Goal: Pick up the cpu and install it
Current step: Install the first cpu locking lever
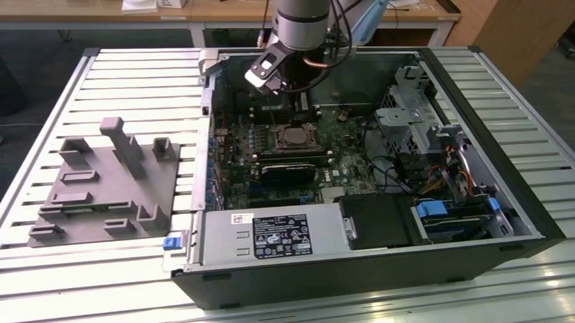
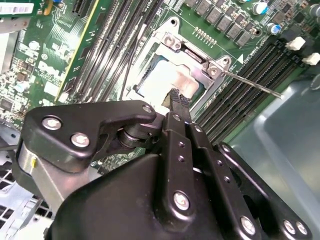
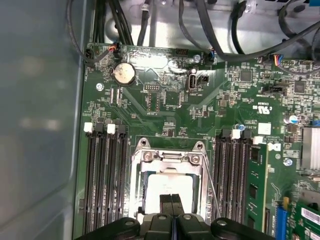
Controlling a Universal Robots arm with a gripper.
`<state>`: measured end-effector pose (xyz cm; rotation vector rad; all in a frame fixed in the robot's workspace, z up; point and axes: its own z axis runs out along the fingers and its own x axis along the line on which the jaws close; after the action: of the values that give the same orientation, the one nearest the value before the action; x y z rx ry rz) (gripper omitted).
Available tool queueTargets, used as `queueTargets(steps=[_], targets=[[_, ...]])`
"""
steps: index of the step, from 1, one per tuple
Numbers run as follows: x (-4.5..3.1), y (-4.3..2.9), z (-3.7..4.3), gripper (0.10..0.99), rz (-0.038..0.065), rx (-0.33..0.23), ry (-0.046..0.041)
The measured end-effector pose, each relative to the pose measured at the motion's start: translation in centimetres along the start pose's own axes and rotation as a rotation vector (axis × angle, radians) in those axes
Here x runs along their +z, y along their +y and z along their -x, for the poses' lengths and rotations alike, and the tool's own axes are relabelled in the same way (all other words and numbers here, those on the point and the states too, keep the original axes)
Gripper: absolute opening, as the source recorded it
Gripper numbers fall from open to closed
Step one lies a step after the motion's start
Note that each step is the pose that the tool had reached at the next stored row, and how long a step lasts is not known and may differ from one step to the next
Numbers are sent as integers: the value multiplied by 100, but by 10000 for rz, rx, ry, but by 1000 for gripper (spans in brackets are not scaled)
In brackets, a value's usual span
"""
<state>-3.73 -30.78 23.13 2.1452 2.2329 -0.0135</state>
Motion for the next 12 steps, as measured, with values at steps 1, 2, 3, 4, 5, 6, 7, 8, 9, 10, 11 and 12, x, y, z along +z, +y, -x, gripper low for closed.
queueTargets(steps=[1, 2, 3, 4, 5, 6, 7, 8, 9, 10, 11, 12], targets=[[-17, 0, 1, 106, 0, 1, -2], [-34, 1, 1, 106, 2, 1, -3], [-55, 1, 2, 106, 2, 1, -5], [-75, 2, 3, 106, 2, 0, -7], [-92, 2, 4, 106, 4, 1, -6], [-110, 3, 4, 106, 5, 1, -6], [-129, 3, 5, 106, 6, 1, -7], [-150, 4, 6, 106, 6, 1, -7], [-172, 4, 7, 106, 6, 1, -8], [-195, 5, 7, 106, 7, 1, -8], [-218, 5, 8, 106, 7, 1, -9], [-243, 6, 9, 106, 6, 1, -10]])
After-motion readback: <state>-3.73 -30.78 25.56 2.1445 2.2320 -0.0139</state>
